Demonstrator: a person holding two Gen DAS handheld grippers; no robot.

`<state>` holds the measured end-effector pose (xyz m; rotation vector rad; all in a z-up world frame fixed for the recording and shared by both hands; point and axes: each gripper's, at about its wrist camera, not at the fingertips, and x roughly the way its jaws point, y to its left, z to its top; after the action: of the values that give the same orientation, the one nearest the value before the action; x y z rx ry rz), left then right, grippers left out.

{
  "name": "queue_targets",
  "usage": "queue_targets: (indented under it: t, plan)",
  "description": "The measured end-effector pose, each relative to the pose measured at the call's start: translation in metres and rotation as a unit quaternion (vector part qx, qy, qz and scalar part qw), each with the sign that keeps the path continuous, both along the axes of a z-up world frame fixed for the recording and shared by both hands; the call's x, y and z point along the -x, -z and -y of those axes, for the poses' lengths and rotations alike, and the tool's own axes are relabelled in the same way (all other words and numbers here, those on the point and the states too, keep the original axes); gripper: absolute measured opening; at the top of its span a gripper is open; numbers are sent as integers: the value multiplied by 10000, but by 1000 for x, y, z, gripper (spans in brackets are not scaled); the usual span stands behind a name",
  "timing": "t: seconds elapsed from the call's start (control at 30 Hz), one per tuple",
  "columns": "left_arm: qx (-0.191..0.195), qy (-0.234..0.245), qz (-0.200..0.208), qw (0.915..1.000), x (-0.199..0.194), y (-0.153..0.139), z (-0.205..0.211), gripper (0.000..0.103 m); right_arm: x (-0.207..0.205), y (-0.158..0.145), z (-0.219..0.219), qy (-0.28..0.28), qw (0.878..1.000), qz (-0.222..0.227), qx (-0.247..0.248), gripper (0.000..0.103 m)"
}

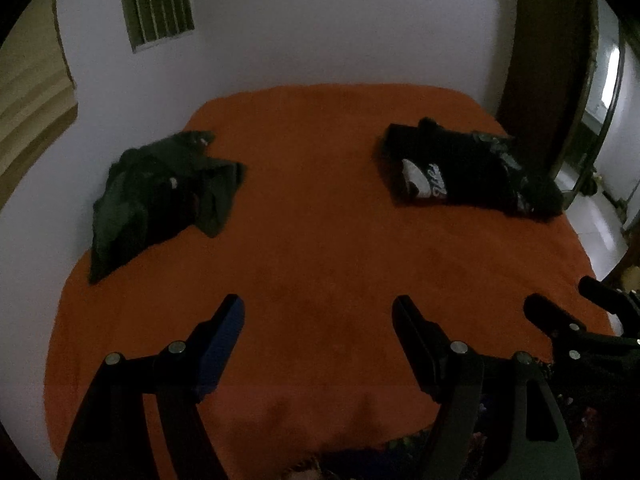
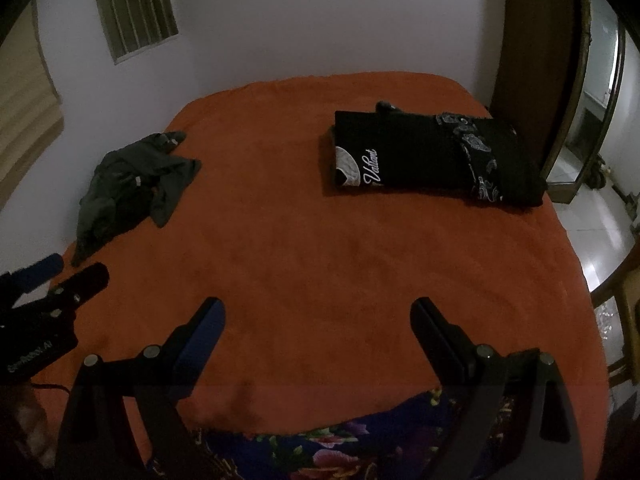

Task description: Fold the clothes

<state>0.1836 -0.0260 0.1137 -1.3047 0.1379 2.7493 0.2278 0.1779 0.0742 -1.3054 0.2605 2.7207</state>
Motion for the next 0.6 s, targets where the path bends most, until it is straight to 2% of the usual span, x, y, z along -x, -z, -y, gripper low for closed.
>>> queue_targets:
  t: [0.37,0.6]
  plan:
    - [-87,106,190,9997,-5,4,-3,77,2,2,-5,90,9998,101,132,94]
    - [43,249,130,9996,-7,5,-11,77,3,4,1,51,9999,114,90,94]
